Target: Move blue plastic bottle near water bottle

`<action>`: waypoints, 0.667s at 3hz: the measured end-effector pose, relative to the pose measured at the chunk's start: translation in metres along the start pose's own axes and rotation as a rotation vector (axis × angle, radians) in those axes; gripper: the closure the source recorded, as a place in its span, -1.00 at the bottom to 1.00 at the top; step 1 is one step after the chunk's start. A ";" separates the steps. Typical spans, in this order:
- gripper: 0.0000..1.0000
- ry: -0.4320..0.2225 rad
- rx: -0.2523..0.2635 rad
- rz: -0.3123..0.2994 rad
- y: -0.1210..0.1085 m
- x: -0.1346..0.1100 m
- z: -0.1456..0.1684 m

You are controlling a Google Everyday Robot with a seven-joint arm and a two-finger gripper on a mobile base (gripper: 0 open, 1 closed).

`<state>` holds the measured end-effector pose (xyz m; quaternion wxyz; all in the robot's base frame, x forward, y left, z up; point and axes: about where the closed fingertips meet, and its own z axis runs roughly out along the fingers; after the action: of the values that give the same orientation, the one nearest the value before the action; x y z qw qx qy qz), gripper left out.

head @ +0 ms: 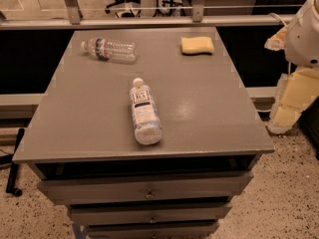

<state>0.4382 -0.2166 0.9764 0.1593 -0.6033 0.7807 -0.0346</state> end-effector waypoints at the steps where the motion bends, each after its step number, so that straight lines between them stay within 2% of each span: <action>1: -1.00 -0.008 -0.002 0.002 0.001 -0.003 0.002; 2: -1.00 -0.061 -0.016 0.012 0.005 -0.023 0.012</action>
Offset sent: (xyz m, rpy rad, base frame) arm 0.0085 0.0490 -0.0205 0.1314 0.0213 0.0159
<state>0.4421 -0.1922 0.9689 0.1784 -0.6008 0.7792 -0.0092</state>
